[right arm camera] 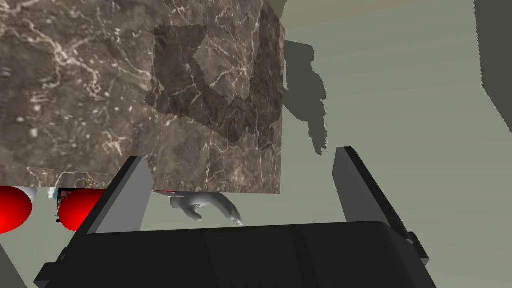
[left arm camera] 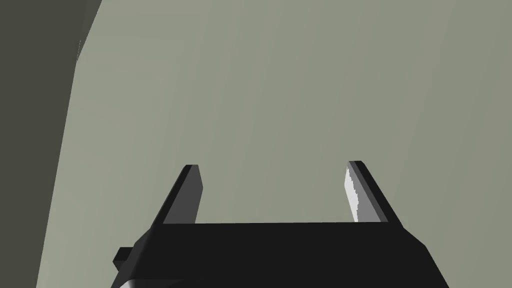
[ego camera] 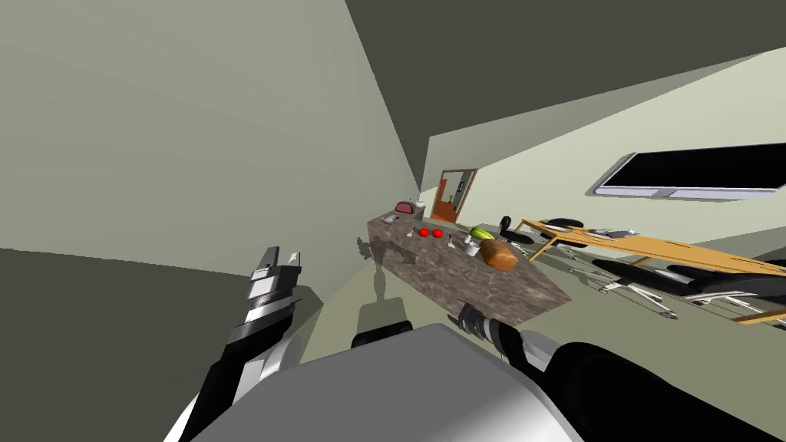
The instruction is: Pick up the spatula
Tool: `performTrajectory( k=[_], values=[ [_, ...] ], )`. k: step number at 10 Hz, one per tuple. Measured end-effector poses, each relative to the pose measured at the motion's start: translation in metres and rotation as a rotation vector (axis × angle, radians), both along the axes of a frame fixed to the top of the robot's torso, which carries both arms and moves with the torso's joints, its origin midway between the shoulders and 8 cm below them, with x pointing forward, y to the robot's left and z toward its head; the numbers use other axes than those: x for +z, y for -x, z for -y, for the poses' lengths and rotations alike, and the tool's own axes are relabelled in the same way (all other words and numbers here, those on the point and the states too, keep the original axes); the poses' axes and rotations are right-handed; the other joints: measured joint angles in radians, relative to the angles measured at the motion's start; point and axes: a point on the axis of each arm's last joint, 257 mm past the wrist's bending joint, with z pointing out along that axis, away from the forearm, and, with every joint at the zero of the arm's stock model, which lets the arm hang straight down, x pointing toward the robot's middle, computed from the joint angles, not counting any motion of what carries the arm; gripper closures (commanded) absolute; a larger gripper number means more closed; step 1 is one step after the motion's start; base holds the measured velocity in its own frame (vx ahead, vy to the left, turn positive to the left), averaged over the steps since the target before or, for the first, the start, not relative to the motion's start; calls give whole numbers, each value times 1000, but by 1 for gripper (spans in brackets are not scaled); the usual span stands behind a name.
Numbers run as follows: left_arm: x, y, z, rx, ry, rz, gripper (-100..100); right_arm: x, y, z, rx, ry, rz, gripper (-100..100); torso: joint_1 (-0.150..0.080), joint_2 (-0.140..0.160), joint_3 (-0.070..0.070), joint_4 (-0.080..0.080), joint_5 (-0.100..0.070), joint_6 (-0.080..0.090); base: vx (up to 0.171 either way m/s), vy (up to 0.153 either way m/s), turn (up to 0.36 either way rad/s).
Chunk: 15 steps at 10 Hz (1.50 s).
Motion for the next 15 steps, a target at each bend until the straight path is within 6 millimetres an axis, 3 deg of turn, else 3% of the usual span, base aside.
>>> performTrajectory(
  k=[4,8,9,15],
  values=[
    [0,0,0,0,0,0,0,-6,21,37,102,160,-72,-100,0,-1,0,0,0,1,10,55,164],
    [0,0,0,0,0,0,0,-13,52,90,224,347,-162,-100,-1,-3,-2,-1,0,1,42,38,124],
    [0,0,0,0,0,0,0,-10,53,93,243,367,-168,-100,-2,-2,-1,0,-1,1,61,39,268],
    [0,0,0,0,0,0,0,6,77,160,439,606,-279,-100,-2,-7,-4,-2,-1,1,103,27,188]
  ],
)
